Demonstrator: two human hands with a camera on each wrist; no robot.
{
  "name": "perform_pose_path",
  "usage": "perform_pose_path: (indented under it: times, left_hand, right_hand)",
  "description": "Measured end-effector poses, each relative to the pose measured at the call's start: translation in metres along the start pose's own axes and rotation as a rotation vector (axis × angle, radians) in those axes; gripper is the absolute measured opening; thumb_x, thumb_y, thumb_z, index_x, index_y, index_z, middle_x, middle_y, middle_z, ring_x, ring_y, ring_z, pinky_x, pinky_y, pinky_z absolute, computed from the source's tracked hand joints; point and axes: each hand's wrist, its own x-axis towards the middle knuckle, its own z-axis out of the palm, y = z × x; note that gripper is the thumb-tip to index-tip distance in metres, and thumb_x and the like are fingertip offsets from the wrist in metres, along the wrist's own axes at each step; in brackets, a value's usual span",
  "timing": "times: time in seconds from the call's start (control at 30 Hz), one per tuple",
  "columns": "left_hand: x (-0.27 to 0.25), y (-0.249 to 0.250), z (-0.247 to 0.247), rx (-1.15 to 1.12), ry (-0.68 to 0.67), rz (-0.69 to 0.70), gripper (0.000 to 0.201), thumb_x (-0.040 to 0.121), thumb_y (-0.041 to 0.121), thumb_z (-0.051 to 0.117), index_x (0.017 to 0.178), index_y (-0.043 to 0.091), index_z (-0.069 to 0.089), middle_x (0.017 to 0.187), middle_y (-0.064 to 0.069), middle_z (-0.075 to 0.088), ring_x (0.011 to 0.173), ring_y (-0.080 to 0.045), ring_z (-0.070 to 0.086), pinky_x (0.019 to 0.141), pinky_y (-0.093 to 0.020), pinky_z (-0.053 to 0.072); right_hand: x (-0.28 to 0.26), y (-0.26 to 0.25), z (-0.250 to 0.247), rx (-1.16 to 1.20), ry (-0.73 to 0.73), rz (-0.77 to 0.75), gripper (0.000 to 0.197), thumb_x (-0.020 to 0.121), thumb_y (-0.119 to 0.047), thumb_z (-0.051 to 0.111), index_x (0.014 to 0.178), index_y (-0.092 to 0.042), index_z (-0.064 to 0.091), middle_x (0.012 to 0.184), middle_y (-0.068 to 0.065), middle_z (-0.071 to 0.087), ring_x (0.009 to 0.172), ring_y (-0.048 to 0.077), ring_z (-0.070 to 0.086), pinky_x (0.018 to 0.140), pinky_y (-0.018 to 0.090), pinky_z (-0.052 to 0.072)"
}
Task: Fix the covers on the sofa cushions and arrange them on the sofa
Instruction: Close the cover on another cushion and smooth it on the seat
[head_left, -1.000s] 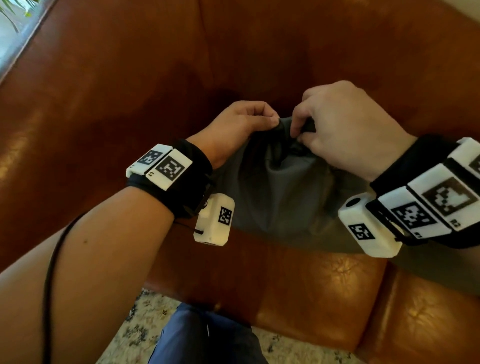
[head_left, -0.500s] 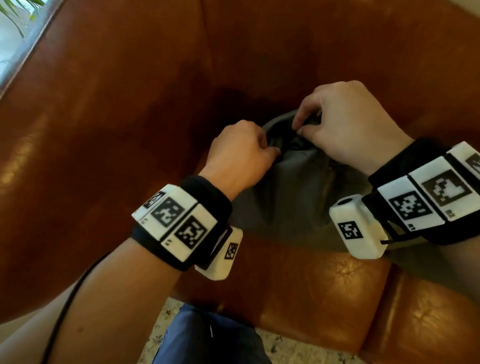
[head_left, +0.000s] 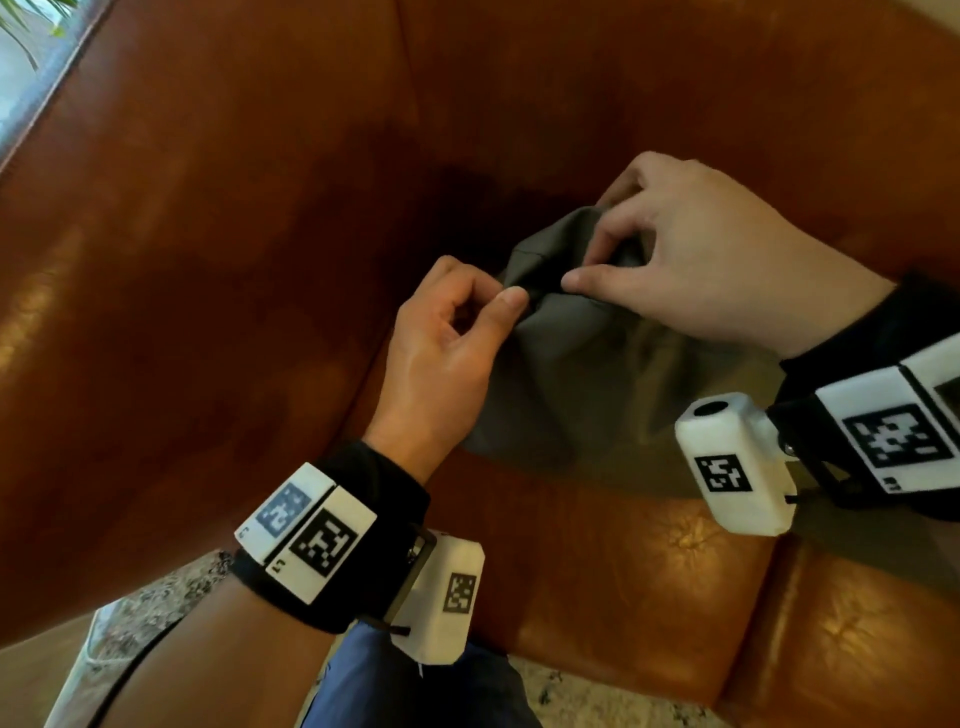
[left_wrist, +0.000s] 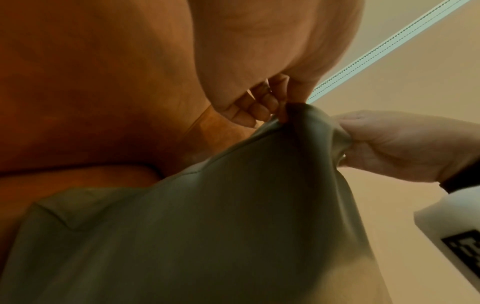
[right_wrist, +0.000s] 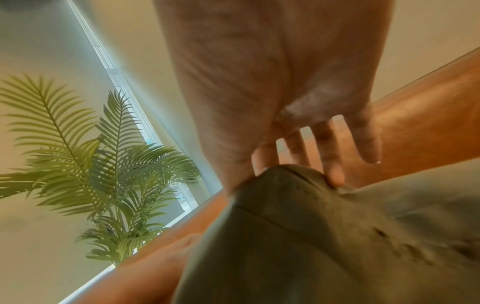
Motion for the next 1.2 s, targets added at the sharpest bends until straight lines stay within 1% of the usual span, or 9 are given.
perform_pose_path:
  times: [0.17,0.3,0.43,0.5,0.6,0.67,0.8,1.0,1.2]
  left_hand:
    - [-0.003,0.004,0.01,-0.041,0.057,-0.082,0.016,0.091,0.035,0.056,0.079,0.024,0.059,0.088,-0.007,0.056,0.08,-0.021,0.053,0.075,-0.047,0.048]
    - [-0.002,0.009,0.015,-0.066,0.091,-0.105,0.016,0.089,0.037,0.058,0.076,0.027,0.059,0.091,-0.012,0.059,0.085,-0.03,0.056,0.081,-0.056,0.048]
    - [0.002,0.011,0.016,-0.068,0.09,-0.122,0.024,0.09,0.039,0.058,0.084,0.015,0.062,0.092,-0.015,0.062,0.087,-0.035,0.058,0.081,-0.061,0.049]
    - [0.003,0.014,0.016,-0.059,0.093,-0.127,0.024,0.093,0.036,0.059,0.085,0.013,0.062,0.089,-0.014,0.063,0.083,-0.033,0.06,0.079,-0.057,0.052]
    - [0.005,0.021,0.014,0.0,0.151,-0.038,0.015,0.094,0.027,0.062,0.082,0.018,0.057,0.077,-0.001,0.057,0.067,-0.008,0.053,0.064,-0.026,0.048]
    - [0.004,0.032,0.014,0.058,0.158,0.07,0.013,0.093,0.02,0.063,0.083,0.016,0.055,0.075,0.006,0.053,0.064,0.0,0.047,0.061,-0.014,0.041]
    - [0.005,0.047,0.02,0.112,0.088,0.11,0.019,0.091,0.029,0.066,0.082,0.013,0.059,0.071,0.007,0.055,0.06,-0.001,0.048,0.056,-0.013,0.039]
    - [0.011,0.063,0.021,0.193,0.033,0.003,0.037,0.089,0.044,0.064,0.078,0.01,0.064,0.057,0.006,0.053,0.047,-0.002,0.046,0.044,-0.011,0.036]
    - [0.024,0.079,0.018,0.335,-0.108,-0.156,0.042,0.09,0.045,0.061,0.08,0.005,0.066,0.071,-0.012,0.068,0.06,-0.022,0.062,0.051,-0.032,0.05]
  right_hand:
    - [-0.01,-0.009,0.001,0.075,-0.142,0.046,0.029,0.084,-0.057,0.056,0.089,-0.034,0.072,0.133,-0.007,0.042,0.127,0.013,0.032,0.097,0.03,0.028]
    - [-0.014,-0.016,0.015,0.053,0.028,0.047,0.01,0.087,-0.037,0.066,0.081,-0.03,0.067,0.13,-0.004,0.044,0.127,0.017,0.033,0.106,0.036,0.032]
    - [-0.024,-0.015,0.031,0.113,0.296,-0.028,0.004,0.084,-0.025,0.069,0.084,-0.021,0.07,0.132,0.0,0.046,0.138,0.019,0.028,0.116,0.048,0.023]
    - [-0.028,-0.01,0.037,0.13,0.429,-0.1,0.007,0.083,-0.022,0.069,0.086,-0.016,0.071,0.123,0.005,0.052,0.134,0.023,0.036,0.113,0.052,0.027]
    - [-0.031,-0.006,0.046,0.139,0.616,-0.16,0.011,0.084,-0.019,0.068,0.089,-0.01,0.071,0.106,0.011,0.056,0.116,0.027,0.049,0.103,0.052,0.038]
    - [-0.032,-0.005,0.052,0.165,0.722,-0.173,0.011,0.086,-0.017,0.068,0.09,-0.007,0.071,0.099,0.013,0.057,0.104,0.029,0.051,0.093,0.05,0.044]
    - [-0.033,-0.001,0.06,0.185,0.931,-0.165,0.01,0.088,-0.012,0.068,0.09,-0.004,0.074,0.091,0.017,0.058,0.088,0.034,0.054,0.074,0.047,0.046]
    - [-0.033,-0.001,0.069,0.248,1.051,-0.129,0.011,0.089,-0.01,0.069,0.089,0.0,0.074,0.089,0.017,0.057,0.081,0.034,0.056,0.07,0.039,0.047]
    - [-0.034,-0.005,0.075,0.29,1.047,-0.134,0.009,0.088,-0.007,0.07,0.089,0.001,0.074,0.087,0.015,0.055,0.08,0.036,0.056,0.071,0.033,0.045]
